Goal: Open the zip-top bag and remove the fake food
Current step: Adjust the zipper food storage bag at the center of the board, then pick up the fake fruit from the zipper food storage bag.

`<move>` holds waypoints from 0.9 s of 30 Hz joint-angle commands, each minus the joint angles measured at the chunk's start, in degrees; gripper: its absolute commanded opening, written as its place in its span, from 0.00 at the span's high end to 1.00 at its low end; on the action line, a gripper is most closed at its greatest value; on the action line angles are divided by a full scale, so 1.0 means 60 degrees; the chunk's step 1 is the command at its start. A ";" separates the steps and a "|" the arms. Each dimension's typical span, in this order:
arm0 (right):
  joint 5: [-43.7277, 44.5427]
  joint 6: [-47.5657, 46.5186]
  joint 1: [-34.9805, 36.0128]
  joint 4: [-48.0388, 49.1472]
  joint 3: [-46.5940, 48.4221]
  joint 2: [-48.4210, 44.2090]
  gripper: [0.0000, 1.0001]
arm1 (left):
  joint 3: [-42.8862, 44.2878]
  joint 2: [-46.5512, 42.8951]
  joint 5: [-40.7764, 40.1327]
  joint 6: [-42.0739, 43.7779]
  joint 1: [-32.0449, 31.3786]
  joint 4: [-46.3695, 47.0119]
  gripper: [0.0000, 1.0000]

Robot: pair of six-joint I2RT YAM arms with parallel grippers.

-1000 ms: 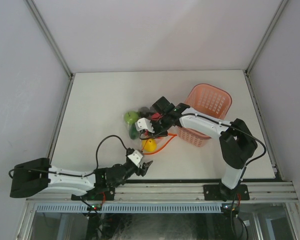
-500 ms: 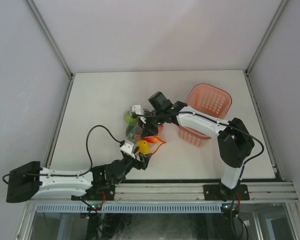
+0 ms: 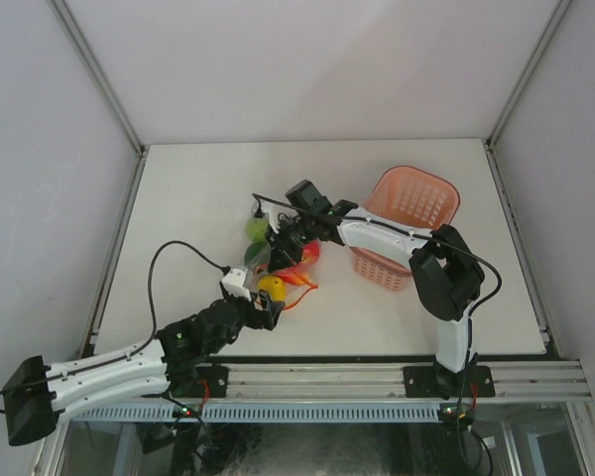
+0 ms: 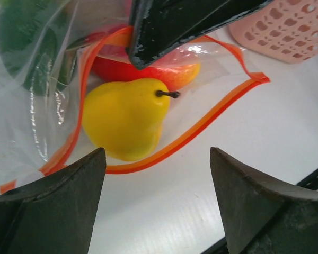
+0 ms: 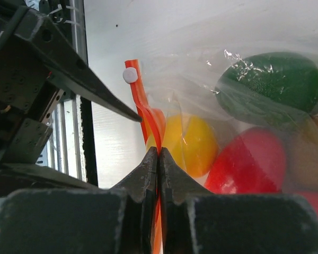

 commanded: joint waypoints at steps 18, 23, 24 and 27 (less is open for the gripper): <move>-0.0775 0.0758 -0.0186 0.0468 0.0490 0.0112 1.00 | 0.1679 0.4015 0.0118 0.2667 0.2049 0.1797 0.06; -0.0767 0.0741 -0.0197 0.0460 0.0491 0.0158 1.00 | 0.1655 0.5134 -0.0087 0.2950 0.2165 0.3472 0.12; -0.0765 0.0743 -0.0207 0.0440 0.0495 0.0164 1.00 | 0.1685 0.5354 -0.0168 0.2970 0.2189 0.3645 0.14; -0.0823 0.0754 -0.0251 0.0433 0.0490 0.0186 1.00 | 0.1672 0.5986 -0.0270 0.2967 0.2327 0.4118 0.15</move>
